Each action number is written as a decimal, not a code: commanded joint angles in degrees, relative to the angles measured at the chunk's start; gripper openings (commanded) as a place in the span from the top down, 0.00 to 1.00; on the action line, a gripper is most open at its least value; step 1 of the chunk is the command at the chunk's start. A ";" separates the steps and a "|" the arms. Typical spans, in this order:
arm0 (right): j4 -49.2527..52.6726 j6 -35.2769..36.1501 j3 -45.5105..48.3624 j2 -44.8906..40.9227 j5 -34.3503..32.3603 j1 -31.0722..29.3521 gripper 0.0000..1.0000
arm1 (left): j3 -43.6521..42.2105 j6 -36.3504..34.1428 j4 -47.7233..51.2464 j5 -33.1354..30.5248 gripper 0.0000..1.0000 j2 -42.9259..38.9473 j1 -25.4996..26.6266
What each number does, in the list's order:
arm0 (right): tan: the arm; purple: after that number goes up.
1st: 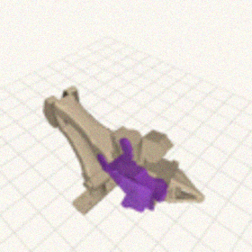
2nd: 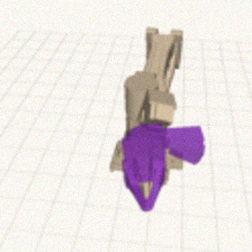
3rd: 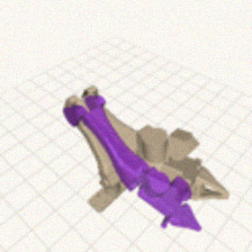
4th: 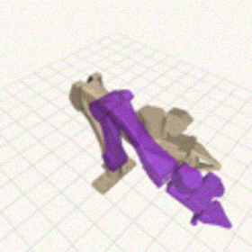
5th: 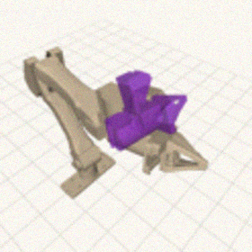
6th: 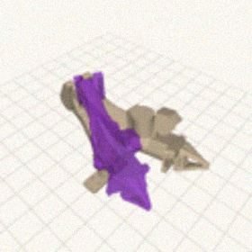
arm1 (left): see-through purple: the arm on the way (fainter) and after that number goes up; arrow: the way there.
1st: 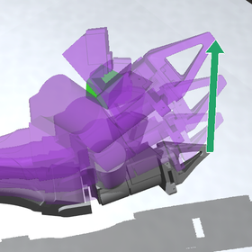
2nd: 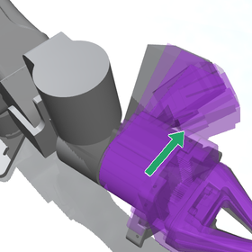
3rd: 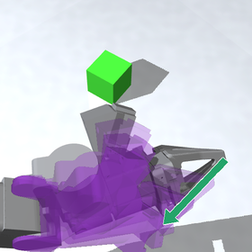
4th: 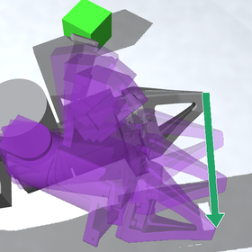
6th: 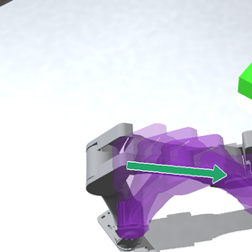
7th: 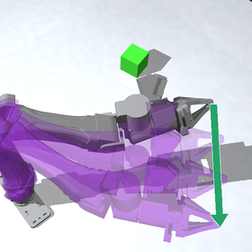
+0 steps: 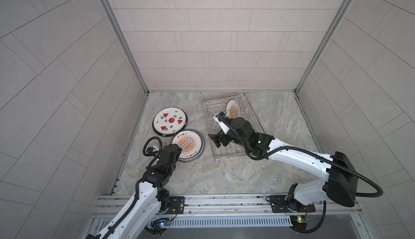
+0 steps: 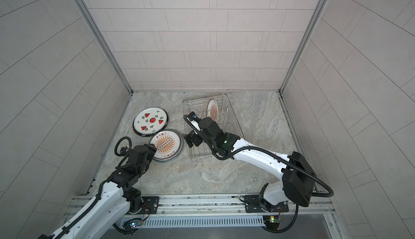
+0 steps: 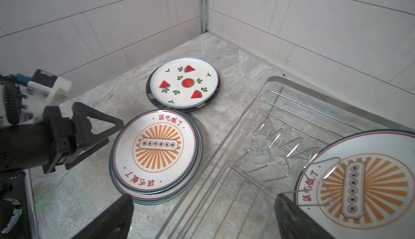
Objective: Unload the plates from the dish rack
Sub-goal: 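Open the left gripper on the stacked plate, then grasp the last sunburst plate rim with the right gripper while the left reaches over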
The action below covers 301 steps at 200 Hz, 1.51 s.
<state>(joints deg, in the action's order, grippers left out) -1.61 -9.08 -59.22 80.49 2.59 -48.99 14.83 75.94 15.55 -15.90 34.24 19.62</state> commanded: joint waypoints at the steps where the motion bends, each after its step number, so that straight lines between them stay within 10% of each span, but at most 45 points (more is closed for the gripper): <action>1: -2.85 -4.35 1.55 -3.19 -1.53 3.16 0.01 | 1.19 -4.52 -0.16 -2.36 0.13 -3.21 -0.02; 19: -2.49 -7.86 2.35 -3.87 -1.41 6.77 0.00 | -1.08 -16.79 -13.69 4.70 0.03 -5.29 0.29; 98: 1.11 -13.91 1.61 -1.56 -4.79 18.49 0.00 | 0.03 -26.51 -43.39 27.37 0.00 12.70 1.61; 184: 9.04 -11.23 -7.69 5.85 -15.08 19.72 0.01 | 10.69 -34.11 -53.90 29.06 0.00 31.09 9.17; 301: 15.93 -11.57 -21.89 21.58 -15.97 20.44 0.36 | 16.36 -38.22 -58.09 32.35 0.00 40.57 11.09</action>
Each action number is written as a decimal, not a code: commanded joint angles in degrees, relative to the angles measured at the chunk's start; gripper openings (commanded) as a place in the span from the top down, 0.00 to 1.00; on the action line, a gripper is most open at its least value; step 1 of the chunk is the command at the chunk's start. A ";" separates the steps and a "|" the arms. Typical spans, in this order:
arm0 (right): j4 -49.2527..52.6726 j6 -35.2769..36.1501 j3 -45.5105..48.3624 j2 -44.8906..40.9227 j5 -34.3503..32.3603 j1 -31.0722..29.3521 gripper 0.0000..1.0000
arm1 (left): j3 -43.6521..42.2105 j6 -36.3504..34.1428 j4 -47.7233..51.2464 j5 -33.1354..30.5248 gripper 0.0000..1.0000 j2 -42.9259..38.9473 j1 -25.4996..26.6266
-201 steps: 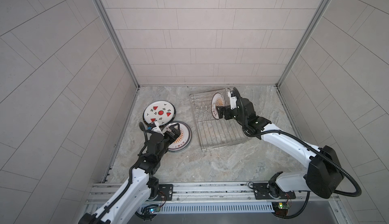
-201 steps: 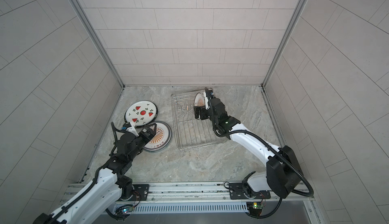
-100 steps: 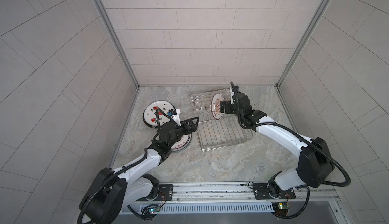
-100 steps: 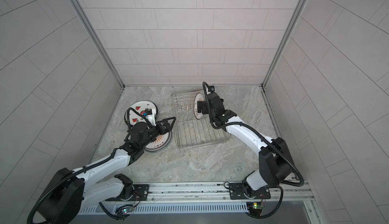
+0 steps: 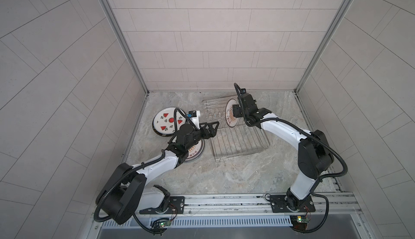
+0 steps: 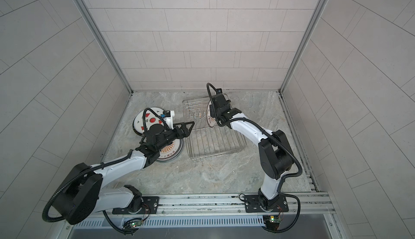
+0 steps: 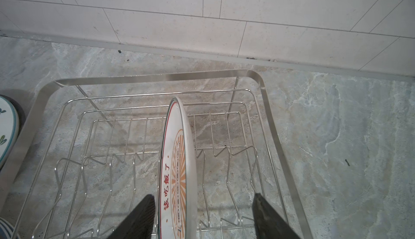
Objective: Unload the plates from the dish rack
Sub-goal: 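Grasp the last sunburst plate rim with the right gripper while the left reaches over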
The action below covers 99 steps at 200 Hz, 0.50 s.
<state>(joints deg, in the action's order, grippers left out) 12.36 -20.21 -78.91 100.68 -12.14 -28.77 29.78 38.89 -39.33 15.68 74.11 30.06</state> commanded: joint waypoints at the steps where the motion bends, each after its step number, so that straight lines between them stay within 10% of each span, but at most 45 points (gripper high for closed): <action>1: 1.96 -0.45 -2.20 1.41 -1.27 0.22 0.36 | 1.42 -1.18 -3.21 0.76 0.00 0.74 0.67; 99: 1.19 -0.80 -1.86 3.20 -1.23 -0.15 0.49 | 1.33 0.53 -4.02 -0.99 0.00 2.18 1.66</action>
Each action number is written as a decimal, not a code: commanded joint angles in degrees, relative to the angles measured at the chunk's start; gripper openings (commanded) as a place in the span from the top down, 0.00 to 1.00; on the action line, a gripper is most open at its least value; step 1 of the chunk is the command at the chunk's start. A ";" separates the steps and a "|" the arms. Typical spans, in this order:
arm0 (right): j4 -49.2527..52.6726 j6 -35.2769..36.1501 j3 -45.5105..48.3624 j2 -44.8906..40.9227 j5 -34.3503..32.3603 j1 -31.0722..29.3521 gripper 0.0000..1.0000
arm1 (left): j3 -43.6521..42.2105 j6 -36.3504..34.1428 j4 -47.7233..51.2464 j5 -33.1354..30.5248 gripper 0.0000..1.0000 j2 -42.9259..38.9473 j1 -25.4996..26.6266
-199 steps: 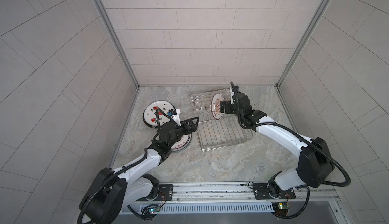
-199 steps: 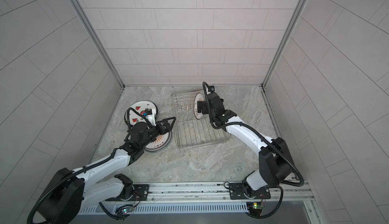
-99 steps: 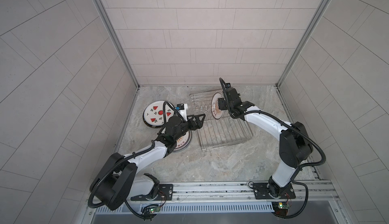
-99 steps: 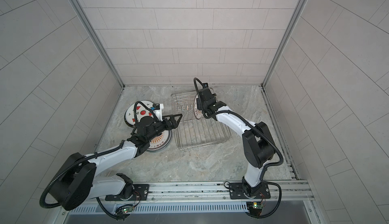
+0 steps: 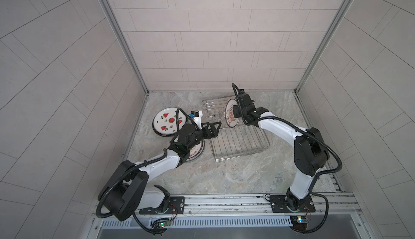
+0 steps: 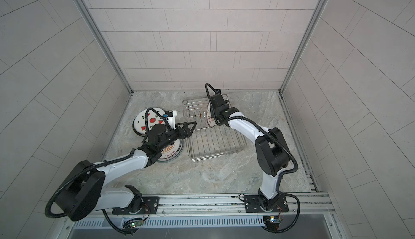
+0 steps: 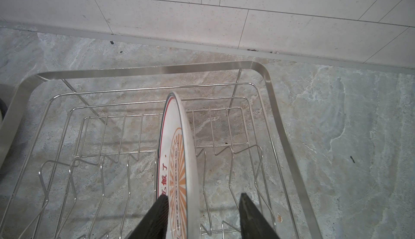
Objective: Unload the plates from the dish rack
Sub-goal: 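Grasp the last sunburst plate rim with the right gripper while the left reaches over, then lift the sunburst plate out of the rack with the right gripper toward the left gripper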
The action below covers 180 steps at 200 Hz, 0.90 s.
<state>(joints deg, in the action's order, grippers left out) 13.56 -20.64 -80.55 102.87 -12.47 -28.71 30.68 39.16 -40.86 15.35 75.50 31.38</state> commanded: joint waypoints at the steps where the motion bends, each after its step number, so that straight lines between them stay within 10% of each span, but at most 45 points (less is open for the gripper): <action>1: -0.02 -0.41 -0.22 1.01 -0.89 -0.21 0.49 | 0.43 0.28 -2.48 -0.62 0.00 0.78 0.35; 180: -0.80 0.07 -0.23 1.03 -3.78 -1.88 0.86 | -0.07 1.36 -5.99 -1.28 0.00 3.47 0.39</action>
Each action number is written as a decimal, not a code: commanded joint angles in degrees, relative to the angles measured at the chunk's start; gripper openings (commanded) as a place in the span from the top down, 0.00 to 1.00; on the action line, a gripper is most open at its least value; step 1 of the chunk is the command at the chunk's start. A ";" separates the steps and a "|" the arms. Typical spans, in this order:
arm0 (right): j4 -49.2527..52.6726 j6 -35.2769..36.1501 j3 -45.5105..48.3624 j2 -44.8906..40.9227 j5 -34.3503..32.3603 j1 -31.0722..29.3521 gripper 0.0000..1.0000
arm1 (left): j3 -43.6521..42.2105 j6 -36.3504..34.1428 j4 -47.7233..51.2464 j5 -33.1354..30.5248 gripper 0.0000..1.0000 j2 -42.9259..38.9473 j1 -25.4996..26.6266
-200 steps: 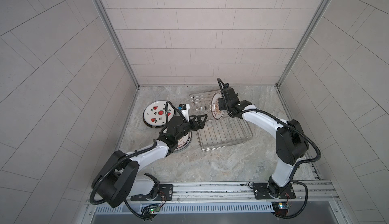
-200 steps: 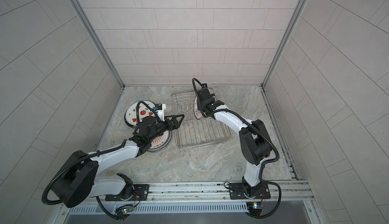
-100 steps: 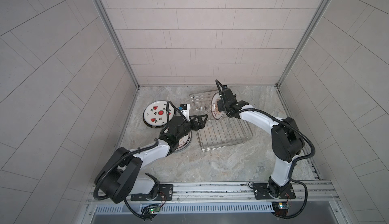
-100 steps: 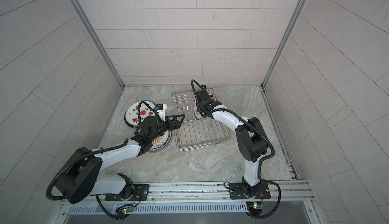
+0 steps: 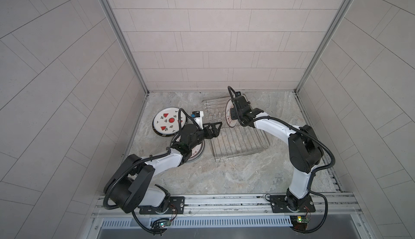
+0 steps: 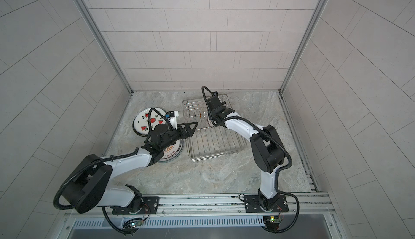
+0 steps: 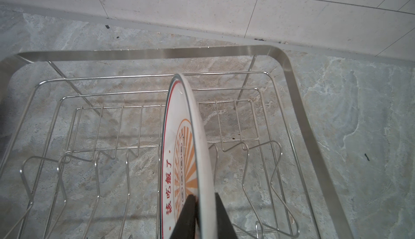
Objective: Unload the plates from the dish rack
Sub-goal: 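Lift the sunburst plate out of the rack with the right gripper toward the left gripper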
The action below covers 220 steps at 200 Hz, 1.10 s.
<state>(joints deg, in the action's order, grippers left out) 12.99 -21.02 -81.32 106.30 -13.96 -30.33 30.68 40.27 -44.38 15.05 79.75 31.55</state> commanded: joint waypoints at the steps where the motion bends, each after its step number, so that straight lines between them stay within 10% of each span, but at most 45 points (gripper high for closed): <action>1: -0.24 0.45 0.58 -2.45 -2.30 -0.26 0.86 | -0.08 0.25 -2.47 -0.98 0.00 -0.79 0.24; 220: -9.48 1.53 30.67 -47.86 -7.59 -3.42 0.91 | -7.57 -0.89 1.23 -3.10 0.00 -17.09 0.20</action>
<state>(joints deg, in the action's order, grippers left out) 6.17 -19.09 -53.69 65.43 -21.89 -33.50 24.53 40.42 -43.24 12.38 65.54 31.59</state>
